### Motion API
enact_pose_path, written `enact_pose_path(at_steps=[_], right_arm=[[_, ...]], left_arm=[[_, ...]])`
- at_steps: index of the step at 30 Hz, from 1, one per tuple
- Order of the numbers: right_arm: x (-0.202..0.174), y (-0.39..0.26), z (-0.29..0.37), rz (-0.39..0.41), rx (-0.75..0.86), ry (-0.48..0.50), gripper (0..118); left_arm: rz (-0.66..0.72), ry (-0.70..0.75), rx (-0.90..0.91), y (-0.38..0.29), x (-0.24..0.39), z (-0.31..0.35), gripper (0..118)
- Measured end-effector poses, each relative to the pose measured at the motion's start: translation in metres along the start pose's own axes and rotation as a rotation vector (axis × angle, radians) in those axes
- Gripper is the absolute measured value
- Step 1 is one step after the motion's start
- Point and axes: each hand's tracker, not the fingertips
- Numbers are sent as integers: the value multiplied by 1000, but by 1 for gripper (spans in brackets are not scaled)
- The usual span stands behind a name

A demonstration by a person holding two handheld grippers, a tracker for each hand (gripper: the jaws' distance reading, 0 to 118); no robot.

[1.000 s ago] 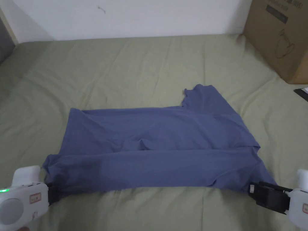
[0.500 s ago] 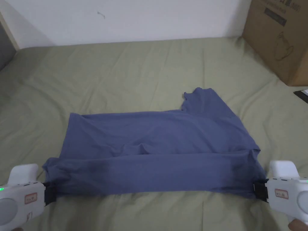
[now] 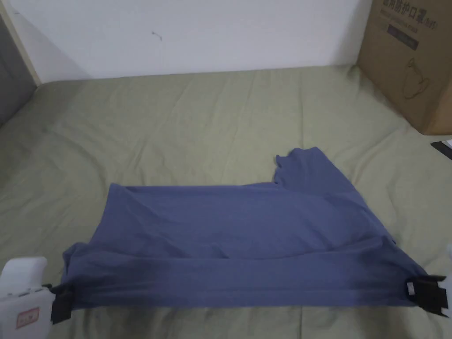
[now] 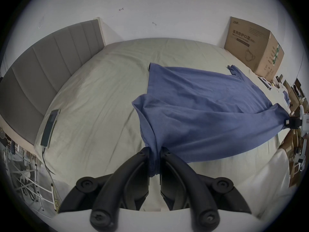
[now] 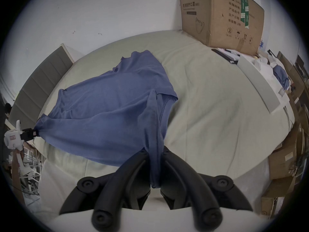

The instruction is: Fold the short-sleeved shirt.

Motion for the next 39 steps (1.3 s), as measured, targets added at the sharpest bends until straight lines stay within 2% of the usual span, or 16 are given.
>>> enact_pose_path(at_steps=[5,6,7,9,10,14,16,17,18,20,21,31,32,35,36,39], right_arm=[[-6,-48,-13,13,-74,-8,9],[-7,-53,-17,13,-78,-14,19],[-9,-55,-20,15,-86,-40,38],[-3,-53,-26,20,-136,-118,92],[-1,-51,-20,16,-112,-92,97],[4,-34,6,-4,-33,-86,94],[4,-20,18,5,10,-67,80],[3,-12,22,4,28,-52,62],[2,-5,25,0,43,-43,35],[-5,11,25,-17,81,-37,7],[-7,18,23,-18,96,-38,1],[-14,129,-52,-43,97,49,0],[-16,144,-64,-23,70,32,2],[-21,179,-102,75,29,-54,95],[-21,189,-113,72,34,-40,99],[-19,218,-158,78,-61,-37,95]], left_arm=[[-17,-3,-70,-43,-6,-14,8],[-25,-14,-89,-47,-6,-19,12],[-11,0,-93,-49,-6,-23,24],[-11,36,-111,-50,-6,-25,75],[-10,39,-91,-50,-9,-21,87],[91,27,39,-33,-19,7,89],[87,10,102,-20,-16,18,87],[97,6,107,-12,-13,25,81],[102,-2,116,-5,-10,26,57],[103,-39,145,10,-3,23,0],[105,-38,143,17,-1,19,0],[46,-70,146,74,33,-31,0],[52,-68,149,78,34,-36,0],[63,-68,146,87,35,-47,0],[63,-67,143,88,36,-50,0],[55,-63,119,91,38,-61,0]])
